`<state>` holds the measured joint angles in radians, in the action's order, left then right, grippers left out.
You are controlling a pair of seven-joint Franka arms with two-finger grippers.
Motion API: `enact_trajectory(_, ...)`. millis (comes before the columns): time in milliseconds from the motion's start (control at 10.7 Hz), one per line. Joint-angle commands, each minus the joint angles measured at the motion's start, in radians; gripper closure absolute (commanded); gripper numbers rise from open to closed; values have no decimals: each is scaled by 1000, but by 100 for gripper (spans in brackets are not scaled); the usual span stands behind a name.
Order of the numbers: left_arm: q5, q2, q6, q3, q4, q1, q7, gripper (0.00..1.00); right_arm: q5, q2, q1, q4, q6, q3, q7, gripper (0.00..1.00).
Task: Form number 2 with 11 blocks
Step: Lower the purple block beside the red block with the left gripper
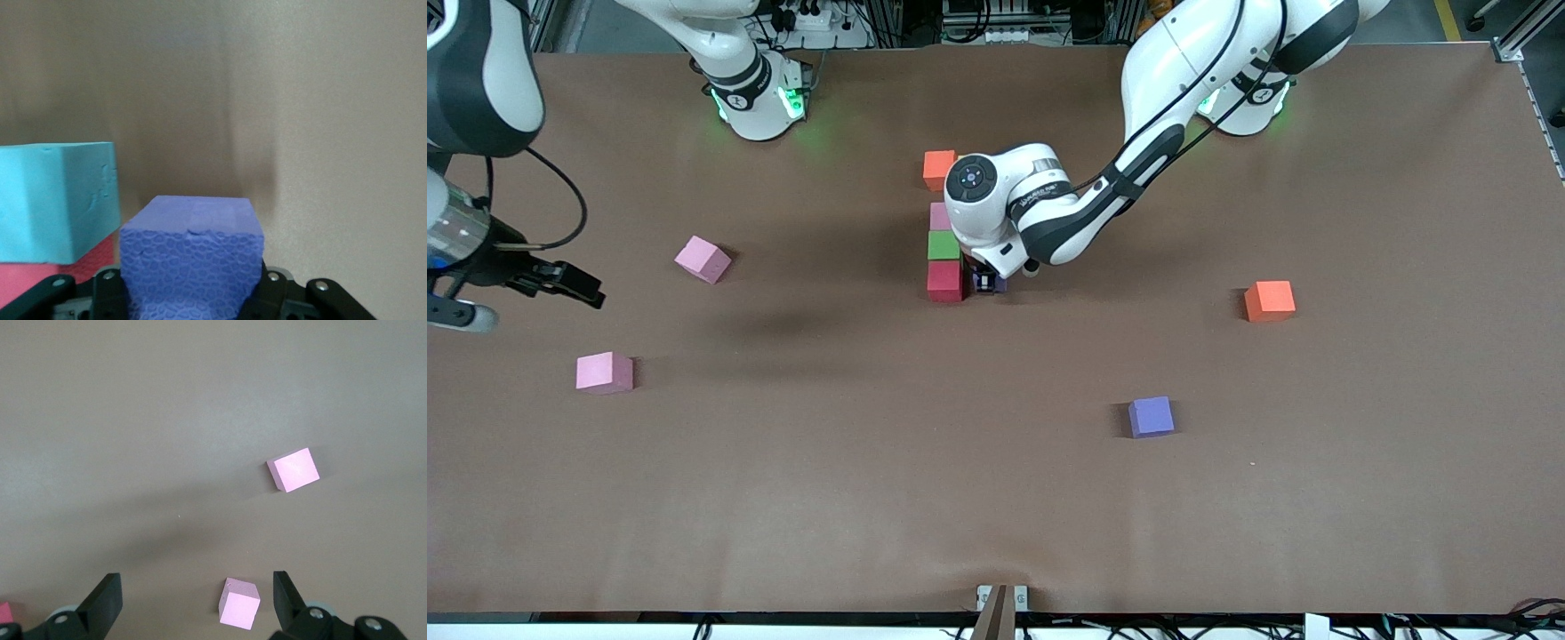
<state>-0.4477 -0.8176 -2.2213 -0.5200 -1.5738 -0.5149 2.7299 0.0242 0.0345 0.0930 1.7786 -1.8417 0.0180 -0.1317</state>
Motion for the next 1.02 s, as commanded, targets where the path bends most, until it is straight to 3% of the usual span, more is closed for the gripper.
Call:
enact_trajectory(0,-14,-5,-15,18,20,-30,88,100,0,-16,-35,-57,85,-44,13,0)
enact_trajectory(372,-20,-18,-31,20,46,-34,86,100,-19,-25,-29,-116,174,-44,49,0)
enact_trajectory(559,-20,-38,-34,20,63,-34,85,100,-105,-22,-16,-168,229,-49,47,0)
enact_trajectory(931,-13,-51,-38,66,81,-74,88,100,-87,-21,-26,-185,228,-46,43,0)
